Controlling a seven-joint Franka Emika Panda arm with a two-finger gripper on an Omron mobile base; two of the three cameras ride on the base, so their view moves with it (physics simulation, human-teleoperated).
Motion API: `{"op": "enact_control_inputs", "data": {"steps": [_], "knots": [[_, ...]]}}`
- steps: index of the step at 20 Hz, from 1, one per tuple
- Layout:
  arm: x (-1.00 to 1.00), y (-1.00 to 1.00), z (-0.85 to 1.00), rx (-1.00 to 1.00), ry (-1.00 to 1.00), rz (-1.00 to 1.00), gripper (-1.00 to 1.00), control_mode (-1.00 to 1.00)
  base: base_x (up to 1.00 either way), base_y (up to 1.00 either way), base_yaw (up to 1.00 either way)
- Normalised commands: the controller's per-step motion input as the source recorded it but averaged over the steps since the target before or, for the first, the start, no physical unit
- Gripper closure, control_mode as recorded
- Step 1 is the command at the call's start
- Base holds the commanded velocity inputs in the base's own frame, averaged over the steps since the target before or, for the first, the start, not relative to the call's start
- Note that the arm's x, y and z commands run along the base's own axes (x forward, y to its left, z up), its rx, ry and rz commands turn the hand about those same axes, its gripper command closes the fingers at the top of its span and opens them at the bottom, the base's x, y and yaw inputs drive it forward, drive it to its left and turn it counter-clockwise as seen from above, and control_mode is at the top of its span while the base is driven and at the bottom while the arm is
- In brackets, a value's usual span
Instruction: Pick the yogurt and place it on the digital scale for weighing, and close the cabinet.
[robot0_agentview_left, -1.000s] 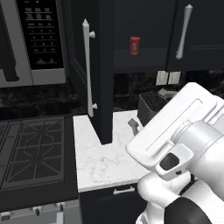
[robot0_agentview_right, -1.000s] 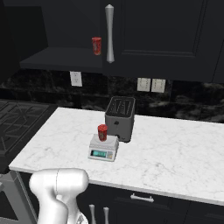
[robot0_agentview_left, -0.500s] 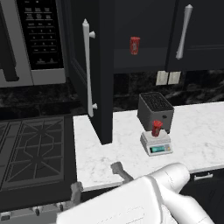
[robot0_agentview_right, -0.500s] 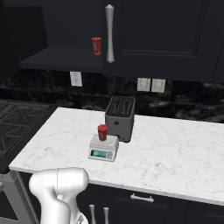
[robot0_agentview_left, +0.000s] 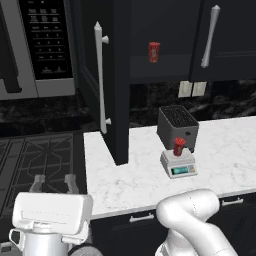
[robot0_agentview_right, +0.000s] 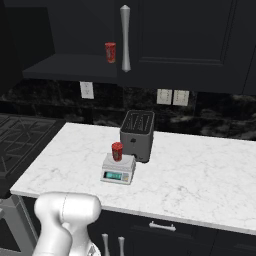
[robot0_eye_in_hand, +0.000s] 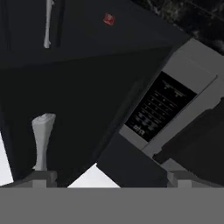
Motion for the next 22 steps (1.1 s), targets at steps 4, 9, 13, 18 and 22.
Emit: {"op": "enact_control_inputs", "data": {"steps": [4, 9, 13, 18, 22], "knots": [[1.00, 0.52, -0.36, 0.22, -0.07, -0.35, -1.00, -1.00, 0.00, 0.00, 0.00], [0.54, -0.13, -0.03, 0.07, 0.00, -0.13, -1.00, -1.00, 0.00, 0.00, 0.00], [0.46, -0.25, 0.26, 0.03, 0.03, -0.01, -1.00, -1.00, 0.00, 0.00, 0.00], [0.31, -0.34, 0.39, 0.06, 0.00, 0.00, -1.00, -1.00, 0.00, 0.00, 0.00], [0.41, -0.76, 0.19, 0.13, 0.00, 0.00, -1.00, -1.00, 0.00, 0.00, 0.00]]}}
